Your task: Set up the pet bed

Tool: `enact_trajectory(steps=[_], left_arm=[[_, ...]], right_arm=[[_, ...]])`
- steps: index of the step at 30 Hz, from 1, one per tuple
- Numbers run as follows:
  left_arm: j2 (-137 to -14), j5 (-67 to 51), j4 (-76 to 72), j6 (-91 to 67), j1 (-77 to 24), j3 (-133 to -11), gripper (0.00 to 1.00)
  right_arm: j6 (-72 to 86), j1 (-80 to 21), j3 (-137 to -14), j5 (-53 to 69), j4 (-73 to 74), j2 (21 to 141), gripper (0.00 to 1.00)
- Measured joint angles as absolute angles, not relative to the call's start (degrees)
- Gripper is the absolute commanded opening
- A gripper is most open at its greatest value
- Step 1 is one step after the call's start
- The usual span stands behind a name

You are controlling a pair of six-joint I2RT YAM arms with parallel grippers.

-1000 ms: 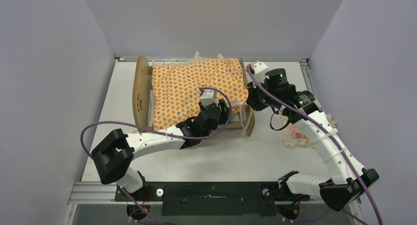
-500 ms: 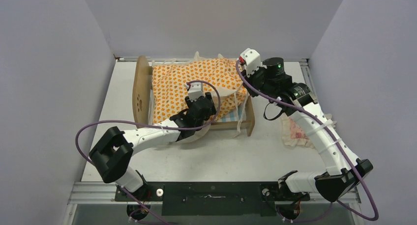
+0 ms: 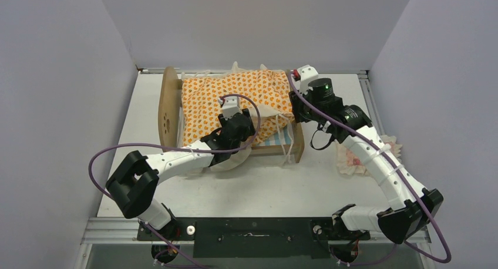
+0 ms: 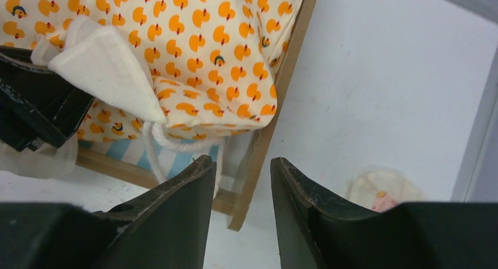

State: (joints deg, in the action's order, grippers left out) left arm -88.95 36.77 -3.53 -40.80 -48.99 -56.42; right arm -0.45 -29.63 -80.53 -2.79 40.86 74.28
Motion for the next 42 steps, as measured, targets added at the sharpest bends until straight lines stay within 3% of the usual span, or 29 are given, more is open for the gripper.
enact_trajectory(steps=[6, 15, 23, 29, 35, 39, 42], left_arm=[[-88.9, 35.8, -3.4, -40.7, -48.6, -56.4, 0.54], [-88.9, 34.9, -3.1, -40.1, -48.1, -56.6, 0.54], [-89.0, 34.2, -3.1, -39.8, -47.8, -57.1, 0.54], [-88.9, 34.0, -3.1, -39.8, -47.7, -57.3, 0.54], [-89.0, 33.7, -3.1, -39.8, -47.5, -57.3, 0.54], [-89.0, 33.7, -3.1, -39.8, -47.4, -57.3, 0.54], [-89.0, 33.6, -3.1, -39.8, -47.3, -57.3, 0.54]], right_arm=[[14.1, -29.9, -70.8, -2.1, 43.4, 67.5, 0.32], [33.8, -36.1, -51.6, -1.8, 39.7, 59.7, 0.32], [37.6, -36.8, -38.6, -2.2, 26.9, 56.9, 0.33], [36.9, -36.8, -36.5, -3.2, 19.5, 57.0, 0.32], [35.7, -36.8, -34.1, -6.8, 13.2, 58.1, 0.25], [34.8, -36.8, -32.4, -8.3, 12.3, 58.4, 0.08], [33.7, -36.8, -32.4, -8.9, 12.6, 58.4, 0.05]])
